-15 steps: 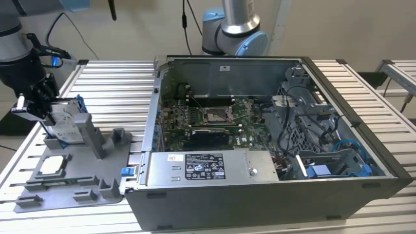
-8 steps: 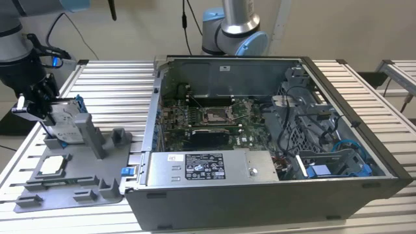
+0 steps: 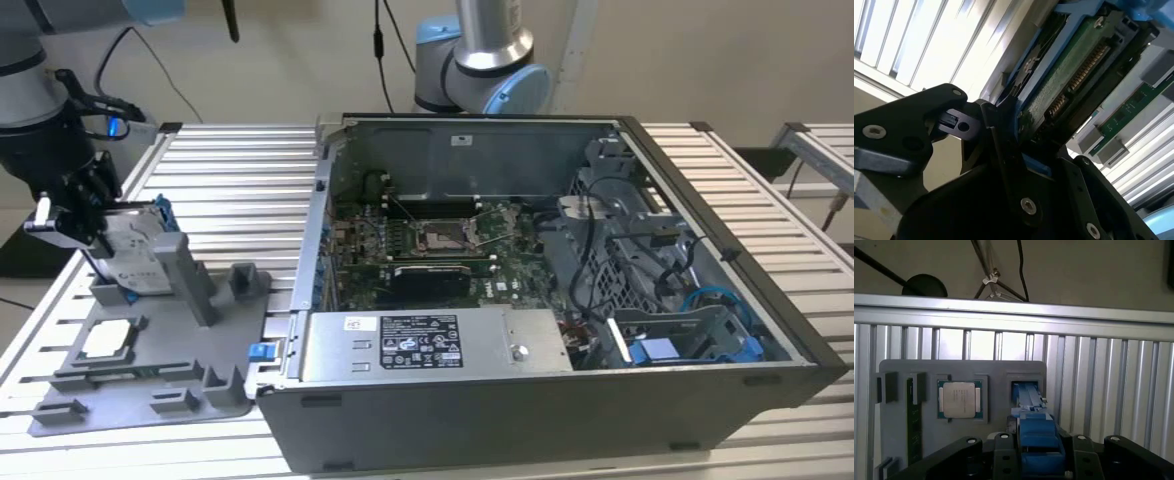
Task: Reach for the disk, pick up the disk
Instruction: 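Pick up the disk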
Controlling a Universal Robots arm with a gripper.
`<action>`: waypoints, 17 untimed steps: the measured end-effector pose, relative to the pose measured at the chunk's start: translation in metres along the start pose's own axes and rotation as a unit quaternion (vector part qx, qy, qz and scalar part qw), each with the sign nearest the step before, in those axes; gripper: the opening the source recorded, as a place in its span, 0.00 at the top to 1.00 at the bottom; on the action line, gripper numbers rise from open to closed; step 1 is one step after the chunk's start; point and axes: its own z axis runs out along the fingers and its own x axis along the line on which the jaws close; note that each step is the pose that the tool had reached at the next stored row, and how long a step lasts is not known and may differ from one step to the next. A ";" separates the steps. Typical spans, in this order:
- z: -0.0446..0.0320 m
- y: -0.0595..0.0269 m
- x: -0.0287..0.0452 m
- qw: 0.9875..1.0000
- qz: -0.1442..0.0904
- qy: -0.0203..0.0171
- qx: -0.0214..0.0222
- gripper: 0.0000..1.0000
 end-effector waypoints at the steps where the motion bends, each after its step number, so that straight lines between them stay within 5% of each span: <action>1: -0.0002 0.0000 0.0001 1.000 0.000 -0.001 0.000 1.00; 3: -0.0002 0.0000 0.0000 1.000 0.000 -0.006 0.000 1.00; 17: -0.0071 0.0002 0.0000 1.000 0.000 -0.003 0.000 1.00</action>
